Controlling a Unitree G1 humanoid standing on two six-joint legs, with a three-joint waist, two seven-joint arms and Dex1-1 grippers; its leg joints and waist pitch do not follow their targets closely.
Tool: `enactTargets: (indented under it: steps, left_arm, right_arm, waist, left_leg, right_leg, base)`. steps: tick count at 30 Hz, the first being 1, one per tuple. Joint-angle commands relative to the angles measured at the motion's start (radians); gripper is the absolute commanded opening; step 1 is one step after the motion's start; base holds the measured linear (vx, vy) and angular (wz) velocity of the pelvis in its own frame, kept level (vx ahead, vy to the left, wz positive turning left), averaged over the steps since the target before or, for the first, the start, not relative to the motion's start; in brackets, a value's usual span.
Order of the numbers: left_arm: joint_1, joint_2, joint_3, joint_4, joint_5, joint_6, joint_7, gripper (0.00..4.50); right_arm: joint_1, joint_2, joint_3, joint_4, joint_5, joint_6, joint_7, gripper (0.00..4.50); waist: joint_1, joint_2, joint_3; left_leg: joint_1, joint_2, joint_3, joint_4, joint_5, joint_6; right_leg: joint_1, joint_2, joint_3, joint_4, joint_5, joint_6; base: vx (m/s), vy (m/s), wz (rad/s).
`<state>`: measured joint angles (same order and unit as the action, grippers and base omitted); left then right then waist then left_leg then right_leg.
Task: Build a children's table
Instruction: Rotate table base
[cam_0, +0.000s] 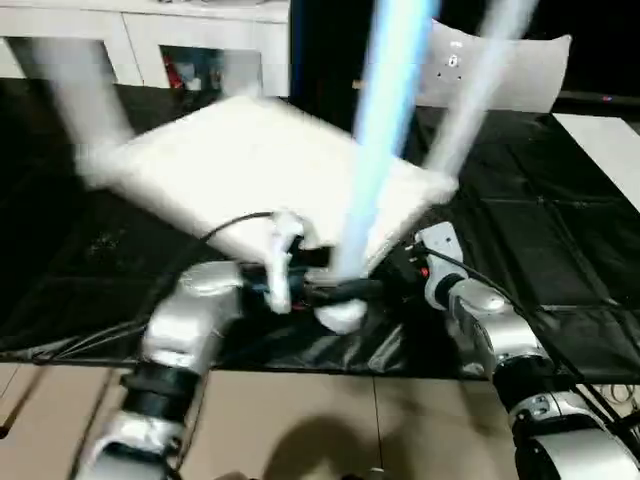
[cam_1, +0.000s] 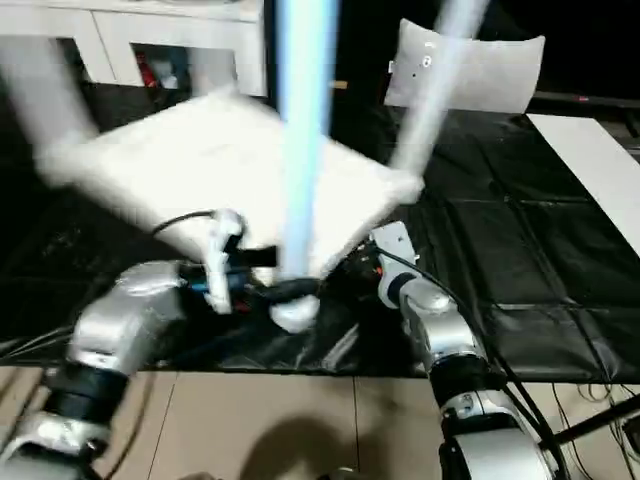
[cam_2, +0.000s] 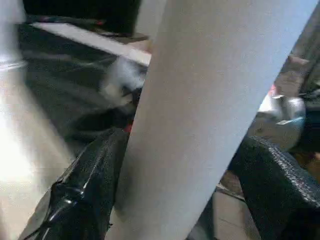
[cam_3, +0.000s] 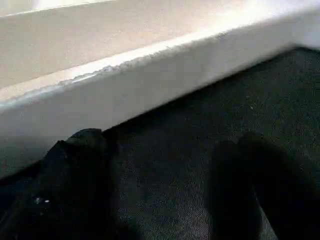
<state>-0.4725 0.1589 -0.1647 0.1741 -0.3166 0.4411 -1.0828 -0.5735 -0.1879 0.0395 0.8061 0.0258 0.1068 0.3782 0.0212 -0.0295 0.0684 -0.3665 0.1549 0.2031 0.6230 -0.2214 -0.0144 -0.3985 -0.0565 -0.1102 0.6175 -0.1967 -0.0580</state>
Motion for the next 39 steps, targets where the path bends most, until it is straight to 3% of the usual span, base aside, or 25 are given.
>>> enactTargets:
  steps: [1, 2, 4, 7, 11, 14, 20, 25, 30, 34, 36, 39]
  left_arm:
    - [-0.012, -0.058, -0.115, -0.098, -0.057, 0.017, -0.04, 3.6]
    - [-0.012, -0.063, -0.116, -0.1, -0.054, 0.019, -0.035, 3.6]
    - [-0.01, -0.074, -0.111, -0.099, -0.043, 0.016, -0.023, 3.6]
    - [-0.05, -0.103, -0.062, 0.013, 0.058, -0.078, 0.113, 3.6]
    - [-0.096, -0.082, -0.019, 0.087, 0.097, -0.133, 0.187, 3.6]
    - [-0.125, -0.048, 0.007, 0.122, 0.107, -0.153, 0.214, 3.6]
    - [-0.147, -0.039, 0.041, 0.152, 0.095, -0.17, 0.229, 3.6]
    - [-0.169, -0.046, 0.036, 0.199, 0.119, -0.209, 0.278, 3.6]
    - [-0.157, 0.016, 0.03, 0.143, 0.14, -0.107, 0.273, 3.6]
    - [-0.096, 0.081, -0.002, 0.022, 0.114, -0.009, 0.204, 3.6]
    - [-0.025, 0.155, -0.049, -0.087, 0.138, 0.062, 0.188, 3.6]
    - [0.002, 0.184, -0.069, -0.136, 0.151, 0.097, 0.19, 3.6]
  right_arm:
    - [-0.039, 0.027, 0.026, -0.003, -0.011, -0.008, -0.01, 4.5]
    - [-0.038, 0.025, 0.028, -0.004, -0.014, -0.009, -0.009, 4.5]
    - [-0.035, 0.024, 0.03, -0.004, -0.018, -0.013, -0.008, 4.5]
    - [-0.025, 0.017, 0.017, -0.01, -0.022, -0.007, -0.019, 4.5]
    - [-0.008, 0.005, 0.009, -0.02, -0.024, 0.015, -0.028, 4.5]
    - [0.01, -0.001, -0.003, -0.021, -0.016, 0.027, -0.041, 4.5]
    - [0.046, 0.007, -0.009, -0.049, -0.014, 0.025, -0.036, 4.5]
    - [0.066, 0.002, -0.015, -0.081, -0.011, 0.043, -0.056, 4.5]
    - [0.107, -0.056, -0.052, -0.196, 0.007, 0.016, -0.022, 4.5]
    - [0.136, -0.092, -0.08, -0.287, 0.042, 0.004, 0.024, 4.5]
    - [0.173, -0.131, -0.108, -0.394, 0.081, 0.011, 0.073, 4.5]
    - [0.196, -0.147, -0.117, -0.45, 0.098, 0.03, 0.092, 4.5]
  waist:
    - [0.011, -0.004, -0.074]
    - [0.012, 0.0, -0.075]
    - [0.011, -0.003, -0.077]
    - [0.013, -0.004, -0.075]
    - [0.016, -0.005, -0.071]
    - [0.017, -0.002, -0.073]
    - [0.021, 0.002, -0.077]
    - [0.024, 0.006, -0.076]
    - [0.028, 0.006, -0.076]
    - [0.018, 0.008, -0.072]
    - [0.022, 0.013, -0.075]
    - [0.02, 0.015, -0.073]
  left_leg:
    - [0.004, 0.095, -0.043, -0.07, -0.022, 0.075]
    - [0.005, 0.095, -0.044, -0.069, -0.019, 0.077]
    - [0.004, 0.095, -0.044, -0.069, -0.007, 0.086]
    - [0.004, 0.094, -0.043, -0.067, -0.021, 0.093]
    - [0.01, 0.092, -0.044, -0.071, -0.073, 0.069]
    - [0.011, 0.09, -0.046, -0.071, -0.076, 0.053]
    - [0.01, 0.095, -0.046, -0.071, -0.05, 0.061]
    - [0.009, 0.093, -0.046, -0.07, -0.06, 0.062]
    - [0.011, 0.097, -0.048, -0.072, -0.069, 0.052]
    - [0.006, 0.091, -0.046, -0.071, -0.076, 0.059]
    - [0.008, 0.098, -0.048, -0.072, -0.07, 0.064]
    - [0.012, 0.096, -0.046, -0.072, -0.068, 0.072]
  right_leg:
    - [0.069, -0.129, 0.089, -0.064, -0.074, -0.238]
    - [0.069, -0.129, 0.089, -0.064, -0.071, -0.237]
    - [0.069, -0.127, 0.088, -0.061, -0.05, -0.239]
    - [0.068, -0.126, 0.088, -0.068, -0.069, -0.233]
    - [0.065, -0.122, 0.085, -0.081, -0.167, -0.192]
    - [0.065, -0.122, 0.085, -0.08, -0.183, -0.178]
    - [0.063, -0.124, 0.085, -0.07, -0.1, -0.206]
    - [0.066, -0.125, 0.086, -0.073, -0.093, -0.213]
    - [0.066, -0.125, 0.086, -0.072, -0.111, -0.197]
    - [0.067, -0.122, 0.086, -0.076, -0.13, -0.197]
    - [0.067, -0.122, 0.087, -0.07, -0.123, -0.193]
    - [0.061, -0.115, 0.085, -0.073, -0.124, -0.197]
  base:
    - [0.0, 0.0, 0.0]
    - [0.0, 0.0, 0.0]
    - [0.0, 0.0, 0.0]
    - [0.0, 0.0, 0.0]
    - [0.0, 0.0, 0.0]
    - [0.0, 0.0, 0.0]
    - [0.0, 0.0, 0.0]
    - [0.0, 0.0, 0.0]
    - [0.0, 0.0, 0.0]
    - [0.0, 0.0, 0.0]
    - [0.0, 0.0, 0.0]
    - [0.0, 0.0, 0.0]
